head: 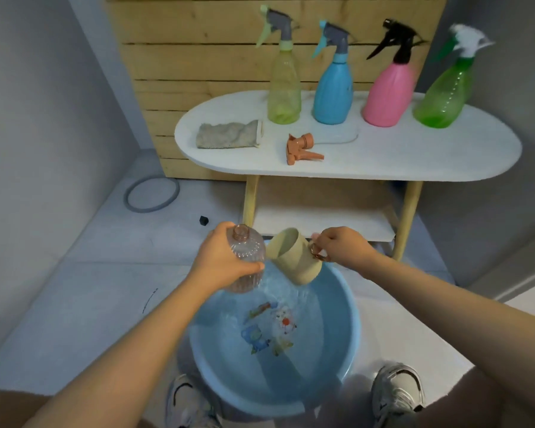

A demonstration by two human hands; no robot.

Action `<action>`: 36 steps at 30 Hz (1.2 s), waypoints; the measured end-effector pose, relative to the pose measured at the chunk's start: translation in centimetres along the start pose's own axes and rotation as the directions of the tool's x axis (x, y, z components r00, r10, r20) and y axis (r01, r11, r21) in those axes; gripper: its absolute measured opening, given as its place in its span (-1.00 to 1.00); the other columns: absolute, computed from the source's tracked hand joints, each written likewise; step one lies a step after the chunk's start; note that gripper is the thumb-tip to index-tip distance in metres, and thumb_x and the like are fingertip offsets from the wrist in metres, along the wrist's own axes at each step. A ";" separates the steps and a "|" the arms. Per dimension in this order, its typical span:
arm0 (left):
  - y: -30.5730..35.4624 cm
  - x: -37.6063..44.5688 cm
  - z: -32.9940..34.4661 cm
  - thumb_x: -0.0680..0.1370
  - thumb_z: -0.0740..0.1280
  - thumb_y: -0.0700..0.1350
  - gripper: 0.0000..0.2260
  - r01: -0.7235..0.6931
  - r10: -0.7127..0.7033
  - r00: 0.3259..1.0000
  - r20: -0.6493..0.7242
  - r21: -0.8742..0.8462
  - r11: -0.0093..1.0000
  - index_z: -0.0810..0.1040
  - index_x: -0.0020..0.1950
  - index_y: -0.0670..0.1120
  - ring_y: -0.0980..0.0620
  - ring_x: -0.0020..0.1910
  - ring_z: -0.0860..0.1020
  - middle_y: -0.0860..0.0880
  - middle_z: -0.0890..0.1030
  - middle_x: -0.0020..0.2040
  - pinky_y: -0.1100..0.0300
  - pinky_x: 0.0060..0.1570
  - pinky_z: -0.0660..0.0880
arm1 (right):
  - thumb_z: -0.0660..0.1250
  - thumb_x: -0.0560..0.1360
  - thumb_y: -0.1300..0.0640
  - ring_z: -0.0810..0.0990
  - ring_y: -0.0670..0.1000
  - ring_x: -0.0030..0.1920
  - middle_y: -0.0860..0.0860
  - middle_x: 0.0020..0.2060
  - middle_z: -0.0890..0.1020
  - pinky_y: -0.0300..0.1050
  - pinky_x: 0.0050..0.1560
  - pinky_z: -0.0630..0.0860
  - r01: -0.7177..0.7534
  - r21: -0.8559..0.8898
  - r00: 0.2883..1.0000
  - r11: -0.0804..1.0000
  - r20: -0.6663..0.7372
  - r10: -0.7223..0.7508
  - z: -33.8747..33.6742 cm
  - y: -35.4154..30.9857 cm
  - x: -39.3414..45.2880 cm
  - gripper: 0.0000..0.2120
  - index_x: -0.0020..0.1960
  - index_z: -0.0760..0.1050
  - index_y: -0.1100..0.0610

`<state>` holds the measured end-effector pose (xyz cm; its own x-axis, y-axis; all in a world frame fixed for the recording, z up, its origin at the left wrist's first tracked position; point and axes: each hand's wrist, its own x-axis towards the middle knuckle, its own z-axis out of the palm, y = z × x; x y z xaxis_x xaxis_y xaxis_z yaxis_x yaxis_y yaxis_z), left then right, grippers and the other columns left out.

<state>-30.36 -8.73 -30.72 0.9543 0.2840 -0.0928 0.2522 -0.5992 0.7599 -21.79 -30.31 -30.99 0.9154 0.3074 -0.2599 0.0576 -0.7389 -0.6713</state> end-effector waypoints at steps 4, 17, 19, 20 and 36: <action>4.1 0.1 -3.7 0.24 0.60 -0.07 -0.39 -0.036 0.038 0.999 -0.034 0.047 0.998 0.42 0.20 -0.02 0.10 0.00 0.46 0.10 0.50 0.03 0.28 -0.04 0.32 | 0.20 0.60 0.04 0.41 -0.08 -0.42 -0.07 -0.46 0.49 -0.45 -0.49 0.33 -0.018 0.210 1.000 0.978 0.026 0.013 -4.7 -2.3 -2.1 -0.67 -0.28 0.49 0.16; 12.1 4.3 -4.1 0.26 0.60 -0.18 -0.49 -0.075 0.062 0.996 -0.065 -0.227 0.971 0.45 0.10 -0.03 0.18 -0.13 0.52 0.16 0.53 -0.10 0.22 -0.17 0.46 | 0.15 0.61 0.04 0.38 -0.14 -0.55 0.01 -0.45 0.42 -0.43 -0.58 0.24 0.058 0.498 0.930 0.865 -0.343 0.135 -14.2 -3.1 -0.4 -0.66 -0.28 0.48 0.14; 12.4 5.1 -3.5 0.25 0.61 -0.17 -0.50 -0.077 0.062 0.995 -0.072 -0.242 0.967 0.46 0.08 -0.01 0.18 -0.12 0.54 0.15 0.56 -0.10 0.21 -0.15 0.48 | 0.13 0.62 0.06 0.40 -0.09 -0.48 0.02 -0.44 0.42 -0.46 -0.61 0.23 0.067 0.537 0.908 0.841 -0.382 0.171 -14.8 -2.7 0.5 -0.65 -0.28 0.46 0.14; 12.4 5.5 -3.3 0.23 0.62 -0.16 -0.49 -0.073 0.058 0.996 -0.073 -0.235 0.969 0.47 0.08 0.00 0.14 -0.09 0.56 0.13 0.58 -0.08 0.18 -0.12 0.49 | 0.13 0.62 0.06 0.40 -0.08 -0.47 0.02 -0.45 0.43 -0.45 -0.60 0.24 0.069 0.559 0.896 0.827 -0.399 0.195 -15.1 -2.6 0.9 -0.65 -0.29 0.45 0.14; 13.2 7.8 -2.1 0.21 0.63 -0.11 -0.44 -0.044 0.031 0.997 -0.073 -0.190 0.981 0.46 0.13 0.03 0.06 -0.02 0.56 0.11 0.59 -0.03 0.13 -0.05 0.47 | 0.11 0.60 0.00 0.63 0.24 -0.13 0.09 -0.31 0.51 -0.05 -0.19 0.47 -0.087 0.423 0.807 0.902 -0.500 0.313 -15.4 0.3 5.7 -0.66 -0.24 0.42 0.18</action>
<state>-19.91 -12.80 -20.06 0.9475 0.3190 -0.0224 0.1748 -0.4579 0.8716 -10.44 -38.08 -21.97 0.9564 -0.2829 -0.0726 -0.1966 -0.4399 -0.8763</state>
